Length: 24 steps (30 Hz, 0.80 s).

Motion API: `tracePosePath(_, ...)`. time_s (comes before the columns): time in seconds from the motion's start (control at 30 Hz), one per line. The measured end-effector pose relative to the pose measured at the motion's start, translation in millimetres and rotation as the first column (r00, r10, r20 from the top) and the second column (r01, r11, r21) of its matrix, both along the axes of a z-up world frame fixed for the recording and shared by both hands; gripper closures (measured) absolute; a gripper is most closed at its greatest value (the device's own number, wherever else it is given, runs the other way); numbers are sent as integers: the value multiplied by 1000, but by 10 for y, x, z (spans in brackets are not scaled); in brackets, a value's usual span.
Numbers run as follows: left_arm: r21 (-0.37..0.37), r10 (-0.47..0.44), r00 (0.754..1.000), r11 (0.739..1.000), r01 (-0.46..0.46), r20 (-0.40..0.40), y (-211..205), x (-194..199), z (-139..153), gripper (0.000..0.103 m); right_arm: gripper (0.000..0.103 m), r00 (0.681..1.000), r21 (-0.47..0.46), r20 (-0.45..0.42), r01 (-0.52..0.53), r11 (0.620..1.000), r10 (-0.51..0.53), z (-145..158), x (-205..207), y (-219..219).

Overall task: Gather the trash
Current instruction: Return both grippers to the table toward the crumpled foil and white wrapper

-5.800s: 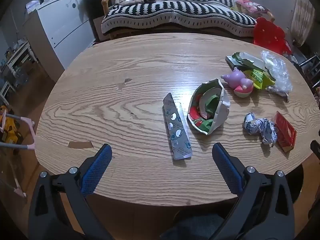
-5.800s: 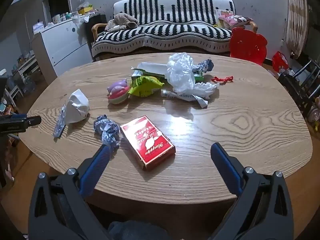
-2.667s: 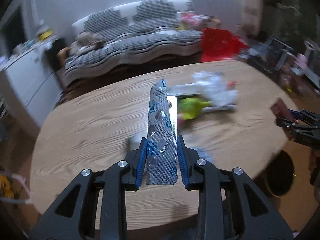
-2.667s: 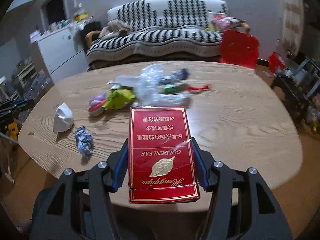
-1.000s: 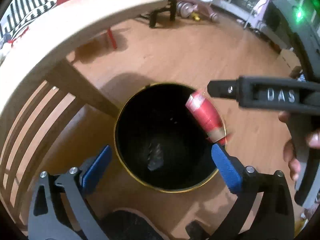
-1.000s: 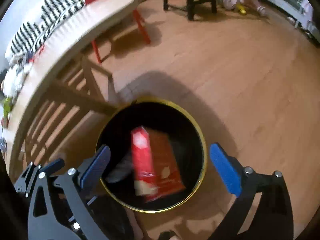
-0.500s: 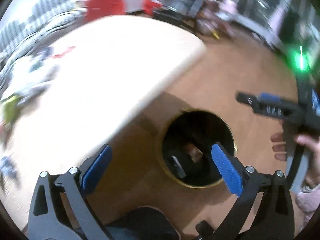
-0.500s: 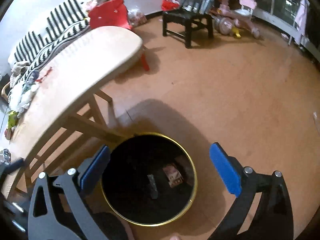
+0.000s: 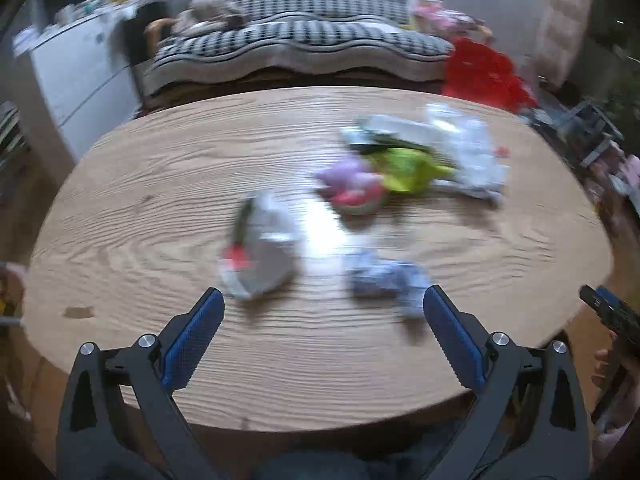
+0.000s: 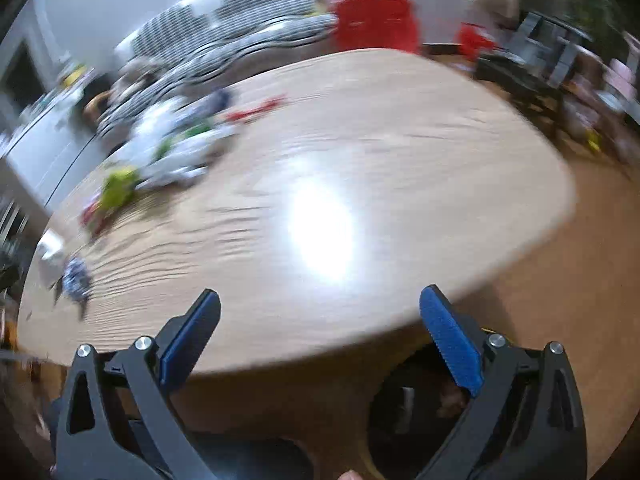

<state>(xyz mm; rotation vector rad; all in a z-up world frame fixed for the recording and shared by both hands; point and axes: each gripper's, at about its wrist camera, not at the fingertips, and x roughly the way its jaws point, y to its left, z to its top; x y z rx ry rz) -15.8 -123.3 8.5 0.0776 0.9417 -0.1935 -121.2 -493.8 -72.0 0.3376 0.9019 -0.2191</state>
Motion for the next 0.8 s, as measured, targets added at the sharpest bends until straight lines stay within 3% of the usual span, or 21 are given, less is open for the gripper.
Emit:
tracePosePath(0.13,27,34,999,999,-33,-24,301,96,-142,6,7,990,-9,7,-138,990,138,52,406,597)
tracePosePath(0.3,50,24,998,999,-21,-60,390,232,-350,6,7,970,-18,20,-242,970,242,130,713,1175)
tracePosePath(0.5,76,-2,996,997,9,-92,459,394,-582,6,7,919,-43,-40,-395,918,393,14,977,1795)
tracePosePath(0.63,61,-10,994,998,16,-106,527,482,-677,6,7,884,-56,-67,-466,883,463,-42,1161,2151)
tracePosePath(0.8,62,-24,993,998,31,-115,554,637,-793,6,7,863,-67,-93,-503,862,497,-129,1367,2382)
